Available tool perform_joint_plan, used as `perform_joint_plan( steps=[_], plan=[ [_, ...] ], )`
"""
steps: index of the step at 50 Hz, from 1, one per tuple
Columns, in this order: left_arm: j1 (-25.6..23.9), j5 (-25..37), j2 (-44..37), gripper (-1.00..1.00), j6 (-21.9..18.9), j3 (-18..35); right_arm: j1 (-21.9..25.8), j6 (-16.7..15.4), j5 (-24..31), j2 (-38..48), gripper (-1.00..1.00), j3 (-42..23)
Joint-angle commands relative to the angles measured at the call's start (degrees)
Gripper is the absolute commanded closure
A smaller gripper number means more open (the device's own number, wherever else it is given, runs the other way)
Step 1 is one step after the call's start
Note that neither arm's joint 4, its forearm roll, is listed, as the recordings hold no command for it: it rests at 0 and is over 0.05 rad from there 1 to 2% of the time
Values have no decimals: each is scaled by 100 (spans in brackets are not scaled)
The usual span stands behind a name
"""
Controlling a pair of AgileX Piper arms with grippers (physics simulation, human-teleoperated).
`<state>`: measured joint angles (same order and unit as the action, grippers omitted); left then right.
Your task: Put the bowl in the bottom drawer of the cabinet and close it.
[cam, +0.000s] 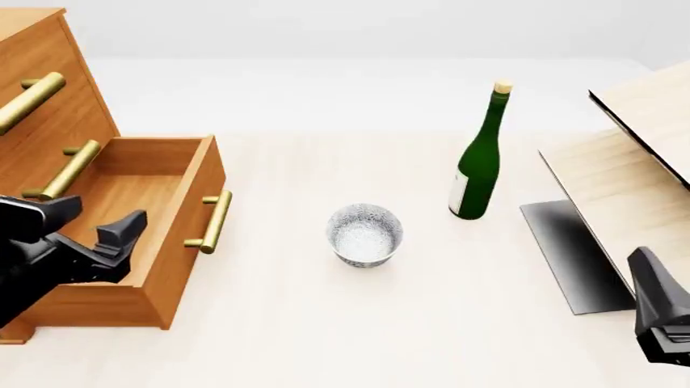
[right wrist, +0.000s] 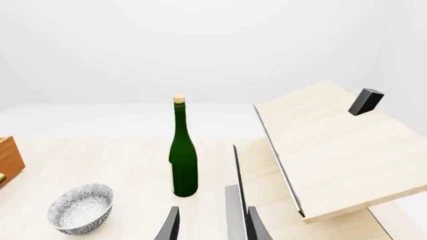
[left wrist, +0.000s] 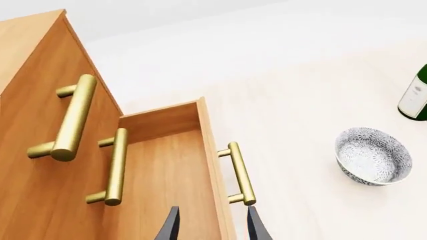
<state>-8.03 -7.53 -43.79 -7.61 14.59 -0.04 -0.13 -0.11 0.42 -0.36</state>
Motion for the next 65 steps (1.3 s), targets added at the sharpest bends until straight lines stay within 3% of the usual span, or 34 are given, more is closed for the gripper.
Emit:
perform_joint_plan(
  steps=[1,6,7,8,11,19,65],
  plan=[
    [-32,169,-352,-100,149,241,2,-3,3,0,-100,-2],
    [-107,279,-423,-100,116,366,1,-1,3,0,-100,-2],
    [-148,312,-500,-100,191,415,2,-2,3,-1,-100,-2],
    [-270,403,-670,-100,526,518,1,-1,3,-2,-100,-2],
    [-290,396,-484,-100,233,485,1,-4,3,-1,-100,-2],
    [-299,408,-815,-100,432,573,1,-2,3,-1,-100,-2],
    [-147,-170,-2207,-100,681,609,1,-3,3,-1,-100,-2]
  ],
)
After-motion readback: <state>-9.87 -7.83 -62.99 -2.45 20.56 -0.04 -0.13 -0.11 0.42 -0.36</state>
